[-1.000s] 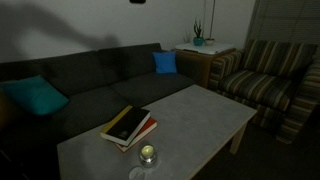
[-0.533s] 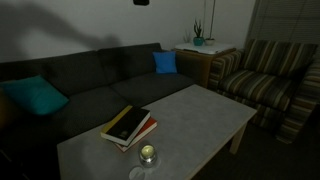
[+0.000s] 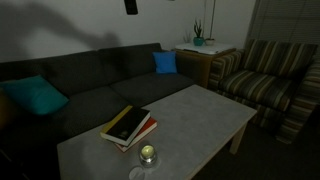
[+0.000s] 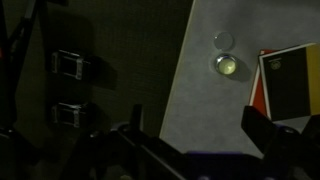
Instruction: Pick the lid on the table and put it on the silver bottle
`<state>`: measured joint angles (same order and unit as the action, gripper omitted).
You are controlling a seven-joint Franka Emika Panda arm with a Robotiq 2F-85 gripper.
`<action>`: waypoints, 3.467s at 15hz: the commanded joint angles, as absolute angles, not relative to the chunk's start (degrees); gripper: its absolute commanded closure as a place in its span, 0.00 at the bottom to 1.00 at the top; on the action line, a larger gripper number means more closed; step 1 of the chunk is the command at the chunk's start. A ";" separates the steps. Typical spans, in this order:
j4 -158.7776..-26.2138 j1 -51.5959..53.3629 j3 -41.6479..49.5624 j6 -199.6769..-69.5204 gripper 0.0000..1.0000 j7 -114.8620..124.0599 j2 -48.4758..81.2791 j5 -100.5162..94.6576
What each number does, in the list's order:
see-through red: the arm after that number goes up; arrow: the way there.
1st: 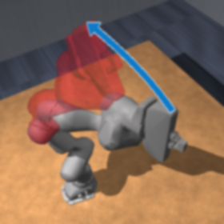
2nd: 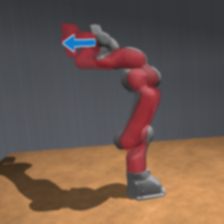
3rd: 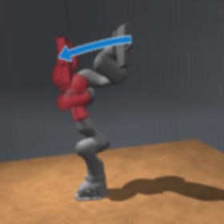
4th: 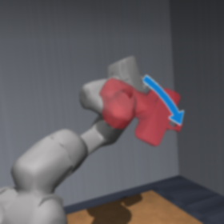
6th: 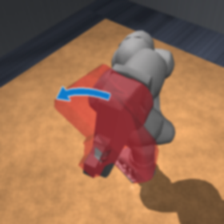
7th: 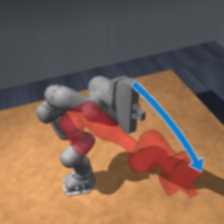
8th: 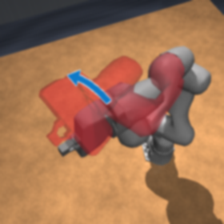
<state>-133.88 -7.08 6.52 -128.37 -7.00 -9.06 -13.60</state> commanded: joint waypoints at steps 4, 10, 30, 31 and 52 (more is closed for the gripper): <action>-118.12 -0.33 0.33 -127.92 0.00 -8.77 11.45 -6.63; -111.32 -0.08 -1.82 -125.45 0.00 -12.81 19.96 -1.11; -98.65 -7.08 -6.51 -129.42 0.00 -31.85 56.62 -6.83; -97.94 -8.01 -7.12 -127.68 0.00 -33.43 57.92 -6.55; -86.41 -8.00 -5.14 -127.53 0.00 -33.42 76.41 -9.26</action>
